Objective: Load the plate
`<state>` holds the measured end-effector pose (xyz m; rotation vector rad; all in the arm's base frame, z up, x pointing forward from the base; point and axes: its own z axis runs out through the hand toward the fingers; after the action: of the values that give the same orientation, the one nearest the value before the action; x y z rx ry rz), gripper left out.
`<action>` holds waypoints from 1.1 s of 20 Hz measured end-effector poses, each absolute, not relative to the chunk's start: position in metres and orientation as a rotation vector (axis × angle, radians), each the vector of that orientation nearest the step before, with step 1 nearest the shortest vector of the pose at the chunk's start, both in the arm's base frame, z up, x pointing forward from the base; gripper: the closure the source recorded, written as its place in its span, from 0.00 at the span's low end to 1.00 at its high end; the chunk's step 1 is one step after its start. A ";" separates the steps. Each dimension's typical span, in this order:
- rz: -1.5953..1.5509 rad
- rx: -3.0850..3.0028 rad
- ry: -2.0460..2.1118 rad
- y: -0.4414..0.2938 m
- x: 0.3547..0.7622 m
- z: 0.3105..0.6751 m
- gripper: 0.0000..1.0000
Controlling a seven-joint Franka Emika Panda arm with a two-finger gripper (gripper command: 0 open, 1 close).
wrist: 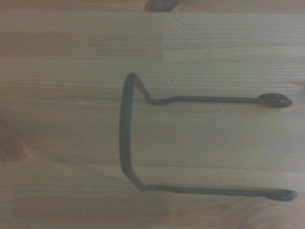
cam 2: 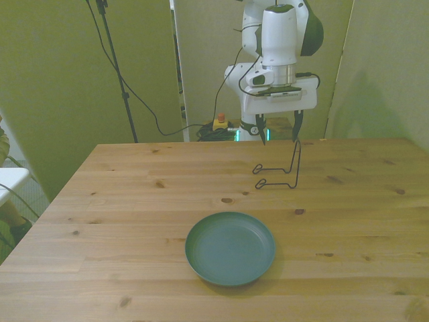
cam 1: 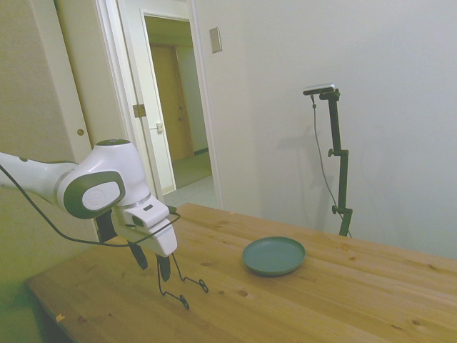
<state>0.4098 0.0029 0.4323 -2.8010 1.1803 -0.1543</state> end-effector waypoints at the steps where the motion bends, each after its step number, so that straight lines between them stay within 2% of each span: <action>1: -0.156 -2.800 1.180 0.003 0.410 0.432 0.00; 9: -0.206 -2.781 1.209 -0.016 0.435 0.438 0.00; 17: -0.278 -2.779 1.266 -0.065 0.489 0.429 0.00; 22: -0.323 -2.775 1.249 -0.069 0.531 0.426 0.00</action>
<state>0.5313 -0.0689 0.4256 -2.7747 1.2493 -0.3227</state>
